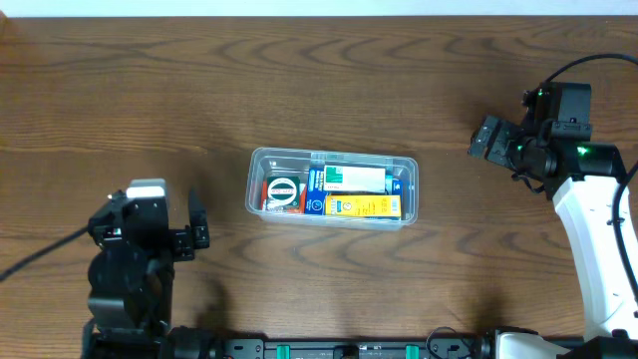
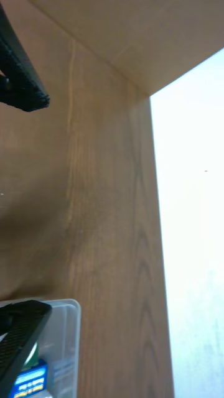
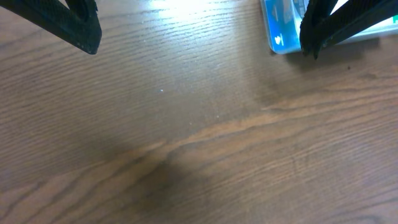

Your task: Pack container

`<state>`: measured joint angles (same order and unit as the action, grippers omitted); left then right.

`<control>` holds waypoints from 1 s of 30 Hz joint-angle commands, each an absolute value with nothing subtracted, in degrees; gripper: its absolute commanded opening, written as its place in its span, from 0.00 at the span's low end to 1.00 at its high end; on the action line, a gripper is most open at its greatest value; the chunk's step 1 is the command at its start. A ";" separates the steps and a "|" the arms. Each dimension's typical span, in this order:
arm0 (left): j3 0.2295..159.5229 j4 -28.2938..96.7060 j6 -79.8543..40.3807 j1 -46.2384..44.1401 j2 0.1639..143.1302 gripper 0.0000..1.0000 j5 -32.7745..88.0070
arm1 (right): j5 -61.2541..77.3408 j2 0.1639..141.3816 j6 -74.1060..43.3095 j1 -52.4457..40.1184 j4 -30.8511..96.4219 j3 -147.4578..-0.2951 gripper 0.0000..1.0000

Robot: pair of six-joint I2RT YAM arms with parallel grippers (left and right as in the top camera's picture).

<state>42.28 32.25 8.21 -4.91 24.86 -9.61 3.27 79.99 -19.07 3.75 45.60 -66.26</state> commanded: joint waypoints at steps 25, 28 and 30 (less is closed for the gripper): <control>4.23 13.17 -0.75 -0.16 0.12 0.98 -7.90 | 3.66 79.85 -19.68 4.05 45.69 -66.41 0.99; 4.19 13.21 -0.75 -0.19 0.12 0.98 -7.90 | 3.68 79.85 -19.68 4.08 45.71 -66.41 0.99; 4.19 13.21 -0.75 -0.16 0.14 0.98 -7.92 | 3.66 79.85 -19.68 4.05 45.71 -66.41 0.99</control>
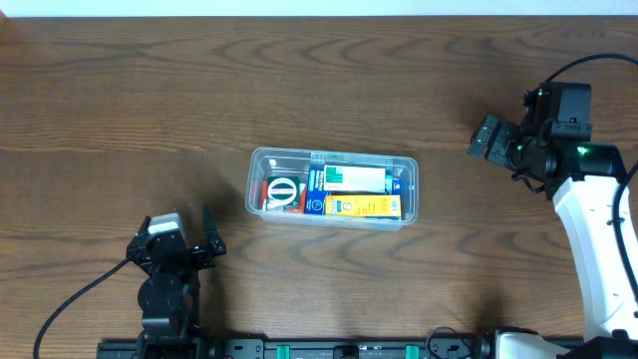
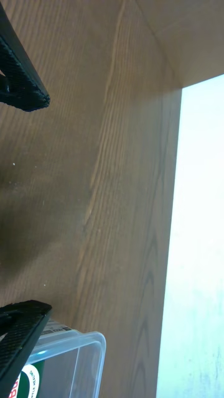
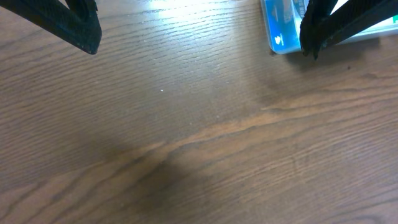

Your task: Pack container

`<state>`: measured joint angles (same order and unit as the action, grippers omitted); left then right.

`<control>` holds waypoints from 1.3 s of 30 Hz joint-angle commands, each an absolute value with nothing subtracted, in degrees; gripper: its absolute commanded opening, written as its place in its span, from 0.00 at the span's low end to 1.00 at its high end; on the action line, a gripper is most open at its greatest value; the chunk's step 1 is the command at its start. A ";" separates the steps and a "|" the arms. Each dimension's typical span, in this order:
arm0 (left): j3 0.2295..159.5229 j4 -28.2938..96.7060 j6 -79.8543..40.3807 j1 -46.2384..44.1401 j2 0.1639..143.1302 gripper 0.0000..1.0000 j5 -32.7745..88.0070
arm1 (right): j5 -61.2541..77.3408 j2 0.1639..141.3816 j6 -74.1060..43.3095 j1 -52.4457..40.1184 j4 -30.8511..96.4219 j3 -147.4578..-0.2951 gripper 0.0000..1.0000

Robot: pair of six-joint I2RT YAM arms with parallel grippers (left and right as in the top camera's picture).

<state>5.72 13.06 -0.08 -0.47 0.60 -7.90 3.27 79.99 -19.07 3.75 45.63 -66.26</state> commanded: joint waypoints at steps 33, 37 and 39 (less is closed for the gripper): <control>4.19 13.21 -0.75 -0.16 0.23 0.98 -7.92 | -5.41 62.57 -12.60 2.63 45.01 -59.00 0.99; 4.19 13.21 -0.75 -0.16 0.23 0.98 -7.92 | -5.34 50.89 -9.54 2.37 34.33 -46.89 0.99; 4.19 13.21 -0.75 -0.16 0.23 0.98 -7.92 | -5.08 44.58 -9.56 2.37 30.48 -39.35 0.99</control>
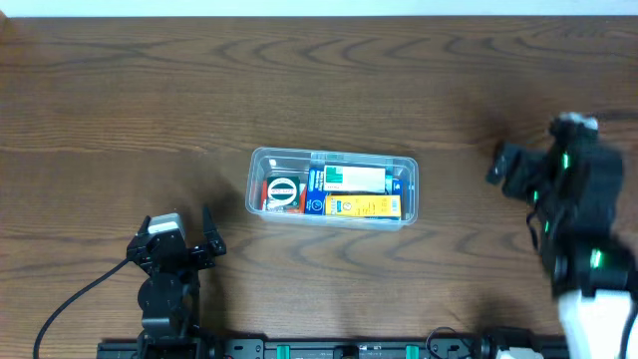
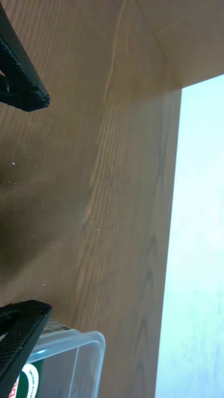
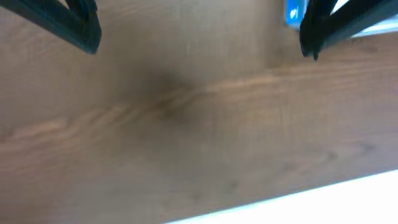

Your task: Pack container

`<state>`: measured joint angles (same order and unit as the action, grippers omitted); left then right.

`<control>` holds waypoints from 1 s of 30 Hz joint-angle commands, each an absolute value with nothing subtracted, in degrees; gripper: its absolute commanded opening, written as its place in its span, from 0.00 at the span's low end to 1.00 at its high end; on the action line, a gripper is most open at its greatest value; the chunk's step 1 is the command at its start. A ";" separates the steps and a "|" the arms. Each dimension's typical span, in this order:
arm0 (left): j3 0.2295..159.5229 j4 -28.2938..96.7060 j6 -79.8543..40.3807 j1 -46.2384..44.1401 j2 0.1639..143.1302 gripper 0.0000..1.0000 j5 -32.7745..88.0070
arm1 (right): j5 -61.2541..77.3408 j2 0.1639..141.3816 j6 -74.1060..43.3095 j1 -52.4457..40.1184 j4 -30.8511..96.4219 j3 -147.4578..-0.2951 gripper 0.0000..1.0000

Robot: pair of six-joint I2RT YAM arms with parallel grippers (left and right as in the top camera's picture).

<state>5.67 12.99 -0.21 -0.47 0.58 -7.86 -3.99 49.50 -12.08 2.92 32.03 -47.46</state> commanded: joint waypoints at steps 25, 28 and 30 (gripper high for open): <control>4.19 13.21 -0.75 -0.16 0.23 0.98 -7.92 | 0.27 1.78 -5.67 1.43 24.99 -7.18 0.99; 4.19 13.21 -0.75 -0.16 0.23 0.98 -7.92 | 0.25 0.25 -5.67 1.43 24.97 -7.18 0.99; 4.19 13.21 -0.75 -0.16 0.23 0.98 -7.92 | 0.27 0.30 -5.67 1.43 25.02 -7.18 0.99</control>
